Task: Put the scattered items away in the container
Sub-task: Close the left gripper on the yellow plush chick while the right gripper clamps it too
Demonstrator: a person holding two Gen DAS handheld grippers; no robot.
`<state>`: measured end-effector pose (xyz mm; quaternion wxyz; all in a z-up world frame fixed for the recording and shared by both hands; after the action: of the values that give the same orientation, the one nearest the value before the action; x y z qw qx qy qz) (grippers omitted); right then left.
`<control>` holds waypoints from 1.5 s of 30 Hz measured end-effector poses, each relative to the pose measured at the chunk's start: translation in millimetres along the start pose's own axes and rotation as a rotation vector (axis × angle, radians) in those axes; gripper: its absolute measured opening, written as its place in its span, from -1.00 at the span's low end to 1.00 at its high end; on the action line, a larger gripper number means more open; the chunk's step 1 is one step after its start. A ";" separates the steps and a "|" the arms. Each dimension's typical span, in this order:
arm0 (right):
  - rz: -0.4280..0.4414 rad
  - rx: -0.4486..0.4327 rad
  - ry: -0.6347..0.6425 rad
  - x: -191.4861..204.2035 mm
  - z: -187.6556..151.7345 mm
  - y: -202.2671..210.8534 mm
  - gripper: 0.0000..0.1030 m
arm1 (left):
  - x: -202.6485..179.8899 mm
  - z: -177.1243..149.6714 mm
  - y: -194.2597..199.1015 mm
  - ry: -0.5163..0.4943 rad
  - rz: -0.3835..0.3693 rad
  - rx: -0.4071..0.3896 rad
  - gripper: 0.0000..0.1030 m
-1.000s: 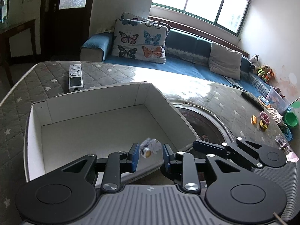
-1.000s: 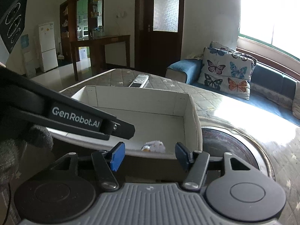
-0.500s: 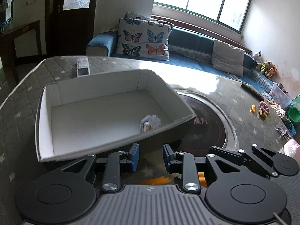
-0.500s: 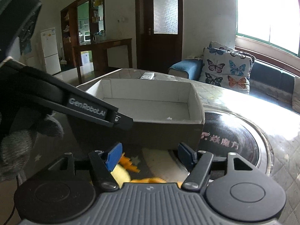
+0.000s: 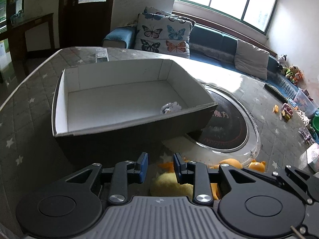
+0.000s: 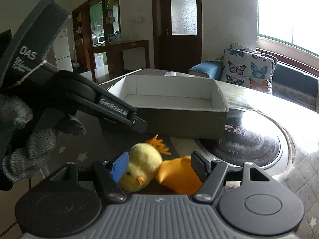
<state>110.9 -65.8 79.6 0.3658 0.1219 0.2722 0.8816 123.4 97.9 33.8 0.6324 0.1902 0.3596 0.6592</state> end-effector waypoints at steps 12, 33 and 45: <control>0.062 0.090 0.007 20.7 -25.0 -15.3 0.37 | 1.1 -8.1 -4.3 0.014 -0.015 0.030 -0.36; 0.054 0.141 -0.059 21.1 -19.8 -55.4 0.15 | 0.4 2.4 -25.3 0.014 -0.045 0.076 -0.34; 0.060 0.151 -0.086 18.5 -23.6 -56.4 -0.02 | -2.3 0.7 -33.8 0.009 -0.076 0.110 -0.30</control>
<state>120.8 -28.9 28.4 0.3401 0.1949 0.3184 0.8631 147.8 93.9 10.6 0.6439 0.2079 0.4049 0.6150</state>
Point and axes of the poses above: each gripper's, at about its wrist camera, not at the fingertips, and y roughly against the way its jaws point, x to its left, z to its top, the point moved 1 cm from there along -y, roughly the way its jaws point, and after that the axes turned 2 degrees about y, right-handed, at the moved point
